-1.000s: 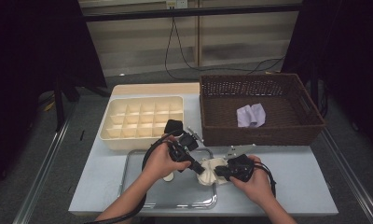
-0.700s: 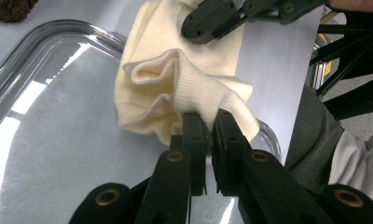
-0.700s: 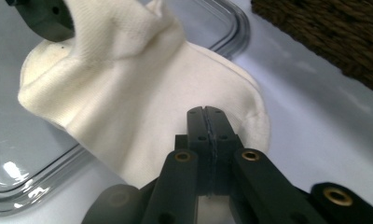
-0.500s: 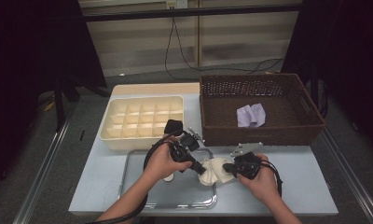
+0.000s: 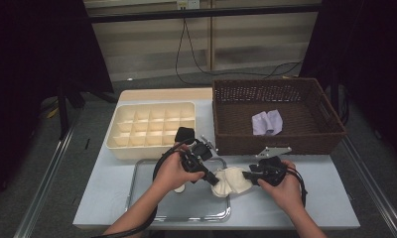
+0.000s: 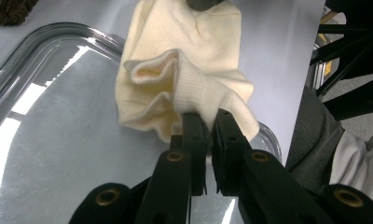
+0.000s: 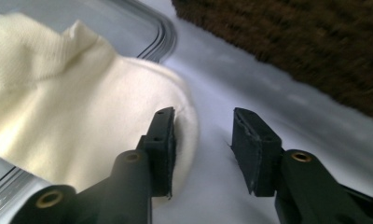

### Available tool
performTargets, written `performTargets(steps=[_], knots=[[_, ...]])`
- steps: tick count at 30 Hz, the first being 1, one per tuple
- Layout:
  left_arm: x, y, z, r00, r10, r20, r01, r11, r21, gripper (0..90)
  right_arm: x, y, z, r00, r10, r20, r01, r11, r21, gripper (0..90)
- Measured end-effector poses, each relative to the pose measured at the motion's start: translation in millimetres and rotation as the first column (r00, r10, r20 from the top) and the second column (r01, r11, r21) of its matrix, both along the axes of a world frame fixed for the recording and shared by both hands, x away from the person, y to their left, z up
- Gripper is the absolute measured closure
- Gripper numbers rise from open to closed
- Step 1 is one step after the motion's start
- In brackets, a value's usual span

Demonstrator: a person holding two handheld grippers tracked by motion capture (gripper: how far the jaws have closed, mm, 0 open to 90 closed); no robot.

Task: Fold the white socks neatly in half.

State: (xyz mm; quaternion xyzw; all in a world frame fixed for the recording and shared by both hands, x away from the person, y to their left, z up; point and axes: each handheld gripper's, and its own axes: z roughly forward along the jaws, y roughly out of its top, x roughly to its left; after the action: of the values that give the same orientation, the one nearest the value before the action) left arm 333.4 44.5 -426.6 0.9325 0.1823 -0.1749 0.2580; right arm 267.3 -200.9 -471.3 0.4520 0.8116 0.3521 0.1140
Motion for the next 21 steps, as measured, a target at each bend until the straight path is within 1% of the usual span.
performTargets(steps=[1,2,3,4,5,6,7,9,10,12,13,14,15,17,18,19,21], knots=[[-0.4,-0.2,0.1,1.0,0.006,-0.002,-0.006,1.0,0.001,85.1,0.6,-0.5,-1.0,0.9999,0.011,-0.006,-0.011,1.0,0.011,68.4],[-0.3,-0.4,0.5,1.0,0.004,-0.003,-0.004,1.0,0.004,85.1,0.7,-0.7,-1.1,0.9996,0.02,-0.019,-0.02,0.999,0.028,80.1],[0.0,-0.7,0.2,1.0,-0.003,-0.001,0.003,1.0,0.002,85.1,0.6,-1.0,-0.4,0.9992,0.036,-0.021,-0.035,0.999,0.039,84.7],[0.3,-1.0,0.2,1.0,-0.008,0.005,0.008,1.0,0.0,85.1,-0.1,-0.4,1.0,0.9993,0.033,-0.02,-0.032,0.999,0.031,86.4],[0.2,-1.2,0.3,1.0,-0.008,0.004,0.008,1.0,0.0,85.1,-0.6,-0.3,2.1,0.9993,0.036,-0.01,-0.036,0.999,0.01,86.8],[0.0,-1.5,0.4,0.9999,-0.009,0.006,0.009,1.0,0.0,85.1,-0.7,-0.7,2.6,0.9992,0.039,-0.008,-0.039,0.999,0.008,87.0],[-0.9,-2.0,1.0,1.0,0.002,0.001,-0.002,1.0,0.001,85.1,-1.3,-1.3,3.4,0.9996,0.028,-0.005,-0.028,1.0,-0.001,87.1],[-0.7,-2.7,1.2,1.0,-0.008,0.006,0.008,0.9999,0.009,85.1,-1.3,-4.2,4.0,0.9998,0.021,0.005,-0.021,1.0,-0.015,87.1],[-0.3,-3.2,1.2,0.9998,-0.017,0.009,0.017,0.9998,0.011,85.2,-1.1,-6.5,4.1,0.9999,0.012,0.006,-0.012,1.0,-0.012,87.0],[-0.9,-4.6,0.9,0.9999,-0.012,0.005,0.012,0.9999,0.009,85.2,-1.1,-9.0,4.1,0.9999,0.007,0.01,-0.007,1.0,-0.007,86.6],[-0.8,-5.2,0.6,0.9999,-0.013,0.008,0.013,0.9999,0.01,85.2,-0.9,-9.6,4.1,0.9999,0.009,0.009,-0.009,1.0,0.001,85.4],[-0.7,-5.6,0.2,0.9999,-0.015,0.009,0.015,0.9999,0.007,85.1,-1.0,-10.1,4.8,0.9999,0.007,0.014,-0.007,1.0,-0.005,82.4],[-0.6,-5.8,0.2,0.9999,-0.016,0.008,0.015,0.9999,0.007,85.2,-1.0,-10.0,5.6,0.9999,0.005,0.016,-0.005,1.0,0.002,79.1],[-0.3,-5.8,0.6,0.9998,-0.017,0.006,0.017,0.9998,0.01,85.1,-1.0,-9.5,9.1,0.9995,0.002,0.032,-0.002,1.0,0.001,71.9],[-0.9,-5.9,0.5,1.0,-0.005,0.003,0.005,1.0,0.006,85.1,-1.4,-8.9,11.5,0.9993,0.004,0.037,-0.004,1.0,0.005,69.3],[-0.9,-5.7,0.3,1.0,-0.004,0.003,0.004,1.0,0.006,85.2,-1.8,-8.0,13.9,0.9988,0.008,0.047,-0.008,1.0,0.013,67.7],[-0.5,-5.1,0.1,1.0,-0.007,0.003,0.007,0.9999,0.009,85.1,-3.4,-4.4,18.5,0.9979,0.015,0.063,-0.016,1.0,0.013,68.3]])
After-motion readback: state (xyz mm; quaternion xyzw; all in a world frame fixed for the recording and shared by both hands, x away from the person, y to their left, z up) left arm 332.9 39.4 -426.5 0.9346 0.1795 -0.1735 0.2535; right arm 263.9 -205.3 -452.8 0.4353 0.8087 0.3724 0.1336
